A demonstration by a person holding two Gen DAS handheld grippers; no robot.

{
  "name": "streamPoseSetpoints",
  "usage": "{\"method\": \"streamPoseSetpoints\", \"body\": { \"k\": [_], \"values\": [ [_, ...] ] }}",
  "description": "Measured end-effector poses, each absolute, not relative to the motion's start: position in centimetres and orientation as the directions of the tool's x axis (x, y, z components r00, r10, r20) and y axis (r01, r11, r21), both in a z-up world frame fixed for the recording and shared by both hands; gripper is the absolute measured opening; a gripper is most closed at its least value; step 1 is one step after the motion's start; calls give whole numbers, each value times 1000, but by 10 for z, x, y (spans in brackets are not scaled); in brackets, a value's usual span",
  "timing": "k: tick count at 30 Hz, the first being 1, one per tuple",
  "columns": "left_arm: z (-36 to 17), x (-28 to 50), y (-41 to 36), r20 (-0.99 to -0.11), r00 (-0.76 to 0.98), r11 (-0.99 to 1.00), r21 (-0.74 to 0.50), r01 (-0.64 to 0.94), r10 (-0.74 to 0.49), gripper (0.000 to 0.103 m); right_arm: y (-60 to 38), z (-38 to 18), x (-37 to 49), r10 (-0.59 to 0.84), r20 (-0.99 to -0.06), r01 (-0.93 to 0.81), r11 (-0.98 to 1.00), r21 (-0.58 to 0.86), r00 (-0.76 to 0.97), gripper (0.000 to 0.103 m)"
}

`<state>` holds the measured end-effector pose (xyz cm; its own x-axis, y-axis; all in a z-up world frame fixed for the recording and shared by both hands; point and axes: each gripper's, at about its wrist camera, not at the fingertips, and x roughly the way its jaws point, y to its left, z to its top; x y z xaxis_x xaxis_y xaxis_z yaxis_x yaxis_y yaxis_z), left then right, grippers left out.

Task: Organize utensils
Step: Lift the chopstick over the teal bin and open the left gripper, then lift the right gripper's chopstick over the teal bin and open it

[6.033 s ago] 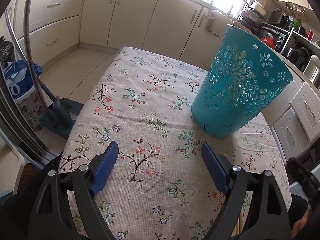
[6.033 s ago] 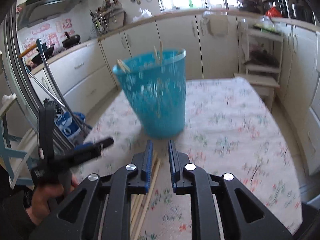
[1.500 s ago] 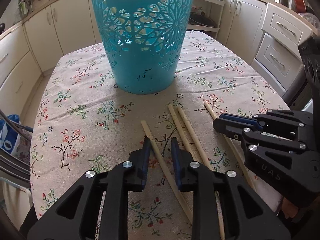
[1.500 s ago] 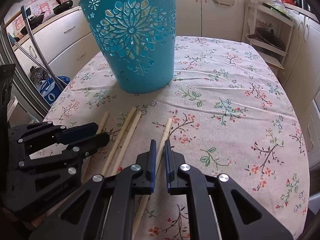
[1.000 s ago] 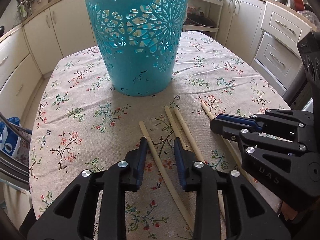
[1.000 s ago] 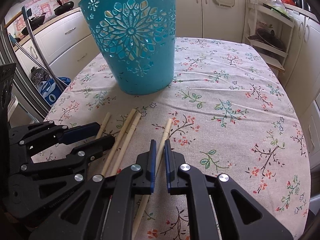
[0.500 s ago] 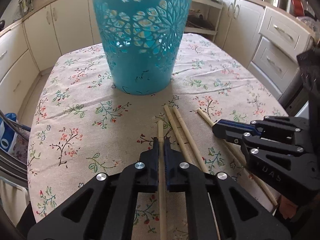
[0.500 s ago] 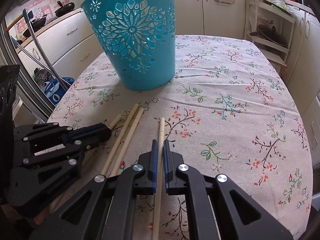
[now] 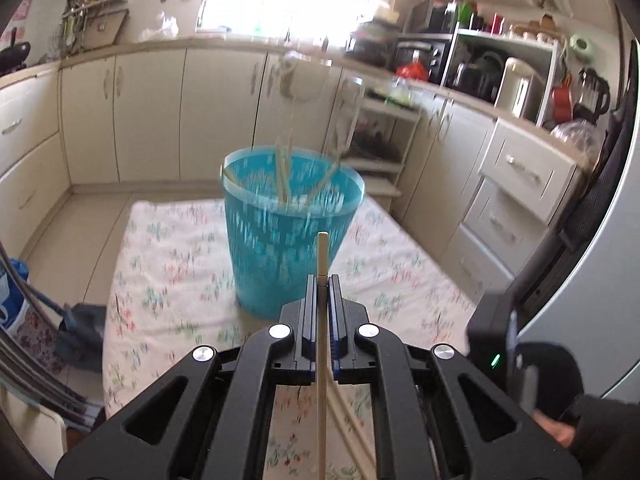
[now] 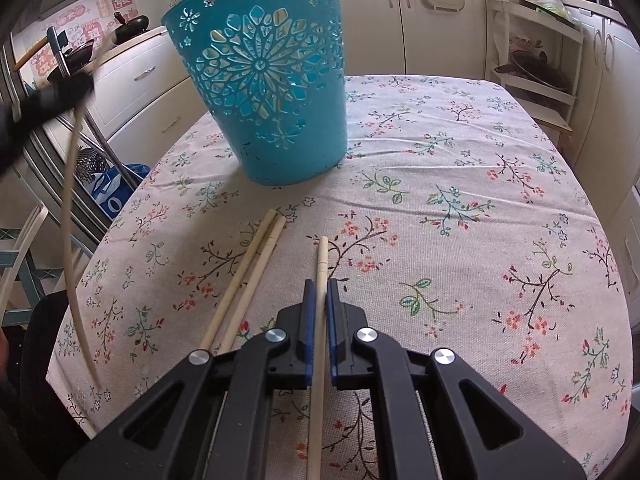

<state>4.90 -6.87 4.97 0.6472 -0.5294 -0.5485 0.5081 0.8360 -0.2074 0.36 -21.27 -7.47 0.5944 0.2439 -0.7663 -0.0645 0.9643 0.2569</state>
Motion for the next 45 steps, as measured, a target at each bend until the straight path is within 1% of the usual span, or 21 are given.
{"method": "streamPoseSetpoints", "body": {
  "k": [4,10,13,18,21,23,26,30,34,39,42,45],
  "values": [
    [95,65,-70,-444,704,829,-213,518,-554,5,-214,-74,2,245,-765,-65,964,258,596,6],
    [140,94,-74,-361,740,823,-232,519,-568,5,-216,-75,2,251,-763,-65,962,265,596,6],
    [160,100,-75,-320,758,823,-221,524,-568,5,-216,-75,1,249,-764,-66,963,262,596,6],
    [191,116,-77,-230,821,851,-186,490,-523,5,-215,-75,1,241,-766,-67,966,251,596,6],
    [195,127,-83,-197,853,874,-166,457,-483,5,-214,-75,2,241,-766,-67,965,252,596,6],
    [189,135,-91,-202,863,886,-142,441,-462,5,-214,-74,2,242,-766,-66,965,253,595,6],
    [166,145,-100,-244,866,900,-110,422,-436,5,-214,-75,2,243,-766,-66,965,255,595,6],
    [124,153,-107,-333,845,907,-97,411,-419,5,-214,-75,2,242,-766,-66,965,254,595,6],
    [91,149,-106,-400,820,908,-91,409,-409,5,-213,-75,2,239,-766,-65,966,250,596,6],
    [72,142,-97,-439,802,909,-96,405,-404,5,-214,-75,2,241,-766,-66,965,252,596,7],
    [65,137,-89,-455,796,912,-101,398,-398,5,-213,-74,2,249,-763,-72,963,258,596,10],
    [62,125,-76,-455,802,918,-114,379,-388,10,-211,-74,1,251,-762,-79,964,255,597,13]
  ]
}}
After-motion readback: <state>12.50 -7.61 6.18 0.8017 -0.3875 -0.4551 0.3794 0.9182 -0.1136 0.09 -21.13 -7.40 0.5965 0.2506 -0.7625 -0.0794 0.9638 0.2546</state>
